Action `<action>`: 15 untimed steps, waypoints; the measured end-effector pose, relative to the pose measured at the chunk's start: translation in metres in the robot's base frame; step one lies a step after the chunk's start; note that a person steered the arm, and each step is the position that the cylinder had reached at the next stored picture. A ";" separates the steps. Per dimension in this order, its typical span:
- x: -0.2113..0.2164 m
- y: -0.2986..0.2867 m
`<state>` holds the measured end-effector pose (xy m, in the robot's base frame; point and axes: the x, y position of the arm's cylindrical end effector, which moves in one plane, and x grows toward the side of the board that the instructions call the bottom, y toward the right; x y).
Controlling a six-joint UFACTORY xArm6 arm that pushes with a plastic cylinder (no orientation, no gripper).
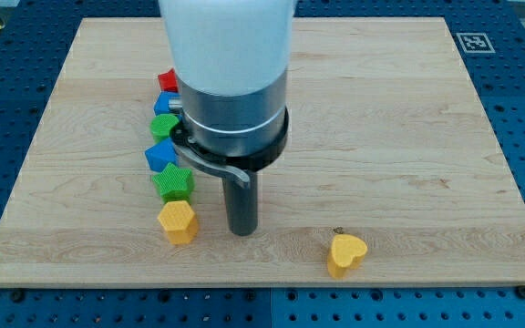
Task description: Place the red circle at the top left side of the red star
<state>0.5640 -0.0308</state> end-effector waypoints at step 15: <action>-0.238 -0.014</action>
<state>0.3256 -0.0446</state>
